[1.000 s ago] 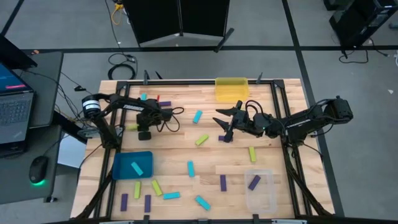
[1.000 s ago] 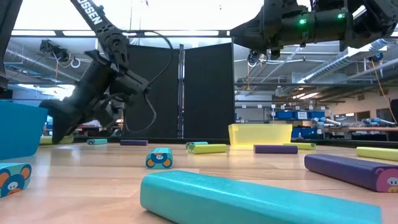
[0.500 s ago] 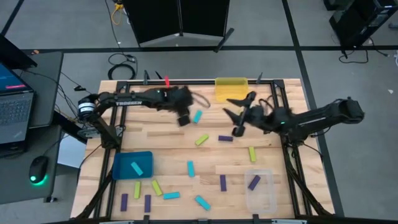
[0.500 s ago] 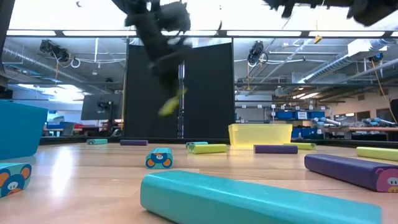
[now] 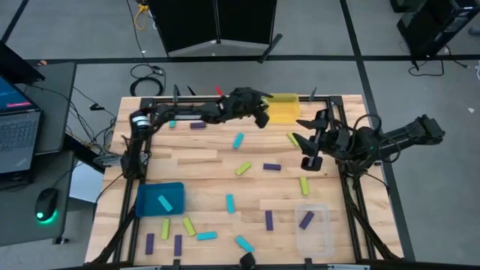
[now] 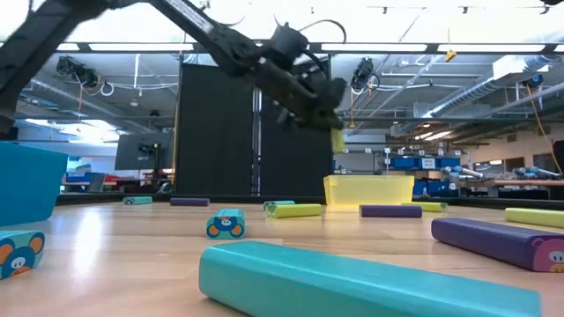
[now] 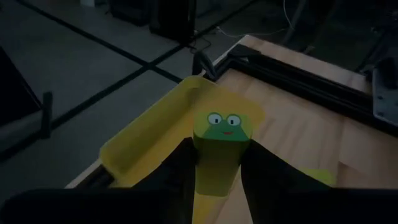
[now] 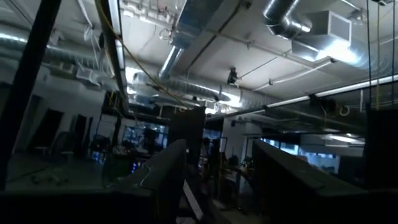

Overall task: Sort blocks
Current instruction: Put the green block into the yellow bin, then put the purple block into the transparent bin

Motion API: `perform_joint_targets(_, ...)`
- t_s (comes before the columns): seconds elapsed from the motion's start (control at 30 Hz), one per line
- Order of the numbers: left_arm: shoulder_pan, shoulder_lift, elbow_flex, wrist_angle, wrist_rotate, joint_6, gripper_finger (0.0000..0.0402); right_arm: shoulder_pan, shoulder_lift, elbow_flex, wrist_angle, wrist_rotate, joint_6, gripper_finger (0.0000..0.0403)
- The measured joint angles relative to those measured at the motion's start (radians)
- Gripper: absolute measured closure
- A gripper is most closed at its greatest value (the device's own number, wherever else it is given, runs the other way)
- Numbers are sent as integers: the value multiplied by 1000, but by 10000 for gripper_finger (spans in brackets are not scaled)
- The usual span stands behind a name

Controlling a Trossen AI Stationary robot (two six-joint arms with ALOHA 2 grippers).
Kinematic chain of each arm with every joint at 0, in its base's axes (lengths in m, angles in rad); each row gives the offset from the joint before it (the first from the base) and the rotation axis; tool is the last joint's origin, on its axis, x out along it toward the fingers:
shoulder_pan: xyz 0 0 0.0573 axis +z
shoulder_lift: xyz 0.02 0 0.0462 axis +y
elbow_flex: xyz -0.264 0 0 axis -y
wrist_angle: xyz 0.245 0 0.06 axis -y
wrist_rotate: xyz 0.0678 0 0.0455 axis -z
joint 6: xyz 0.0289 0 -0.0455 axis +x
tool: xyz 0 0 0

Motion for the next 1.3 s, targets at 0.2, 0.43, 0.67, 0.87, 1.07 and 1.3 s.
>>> perform_joint_targets(0.2,3,156,184,-4,-21,-28,287,41,6,0,-6,50,0,206)
perform_joint_targets(0.43,32,214,263,-69,-68,-82,195,69,6,0,-10,81,-13,206)
perform_joint_targets(0.67,25,150,265,-135,-65,-17,155,97,6,0,-40,168,-42,206)
perform_joint_targets(0.87,3,-27,105,-25,-70,31,169,128,6,-1,-213,293,31,206)
perform_joint_targets(1.07,-27,-360,-280,197,-36,31,192,115,7,-1,-541,322,257,206)
perform_joint_targets(1.3,-122,-720,-621,230,-72,18,198,-33,93,-2,-845,76,547,206)
